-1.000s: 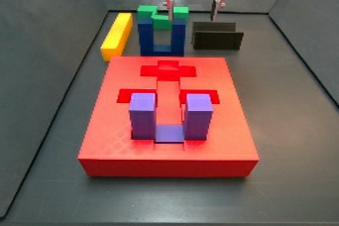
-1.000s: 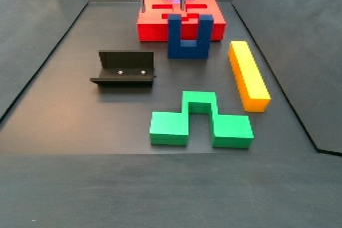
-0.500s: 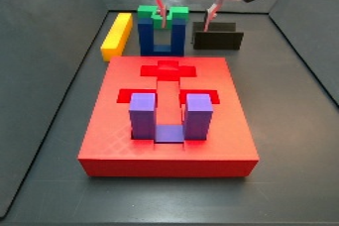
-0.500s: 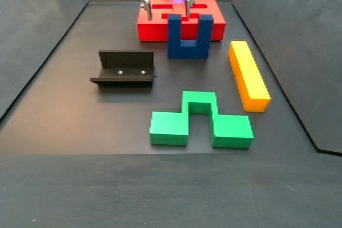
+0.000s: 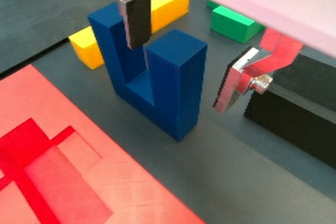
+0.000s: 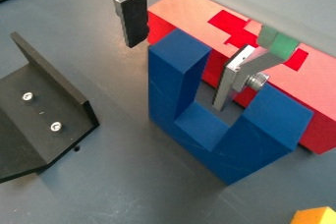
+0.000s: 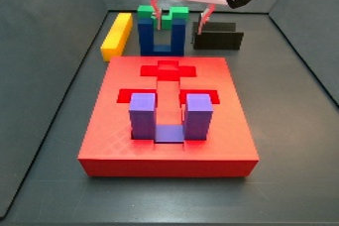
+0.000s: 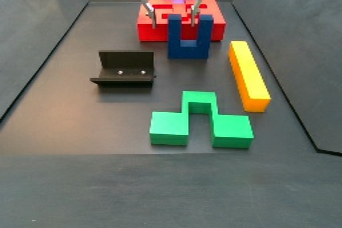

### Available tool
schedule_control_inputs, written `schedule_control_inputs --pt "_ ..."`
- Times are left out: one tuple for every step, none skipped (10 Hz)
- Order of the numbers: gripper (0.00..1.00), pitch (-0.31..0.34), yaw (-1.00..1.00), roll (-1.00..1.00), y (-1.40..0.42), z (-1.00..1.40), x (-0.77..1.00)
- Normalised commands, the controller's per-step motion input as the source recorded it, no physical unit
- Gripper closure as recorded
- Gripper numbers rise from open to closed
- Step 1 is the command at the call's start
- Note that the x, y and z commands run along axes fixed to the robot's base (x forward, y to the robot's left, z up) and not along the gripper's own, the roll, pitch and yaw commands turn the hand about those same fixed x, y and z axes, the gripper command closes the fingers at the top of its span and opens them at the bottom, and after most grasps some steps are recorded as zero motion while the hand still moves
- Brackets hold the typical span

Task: Pick up the blue object. Move up. Move to above the board. Insert the blue object.
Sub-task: Pick up the blue object.

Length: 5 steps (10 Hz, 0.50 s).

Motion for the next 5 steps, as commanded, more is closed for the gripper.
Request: schedule_control_inputs --pt "0.0 0.004 0.0 0.0 -0.05 -0.11 0.0" --pt "0.0 0.006 0.0 0.0 -0.01 -0.07 0.0" --pt "0.0 0.0 0.0 0.0 0.02 0.0 0.0" --pt "0.0 0.0 0.0 0.0 0.05 -0.03 0.0" --pt "0.0 0.0 0.0 0.0 0.0 0.0 0.0"
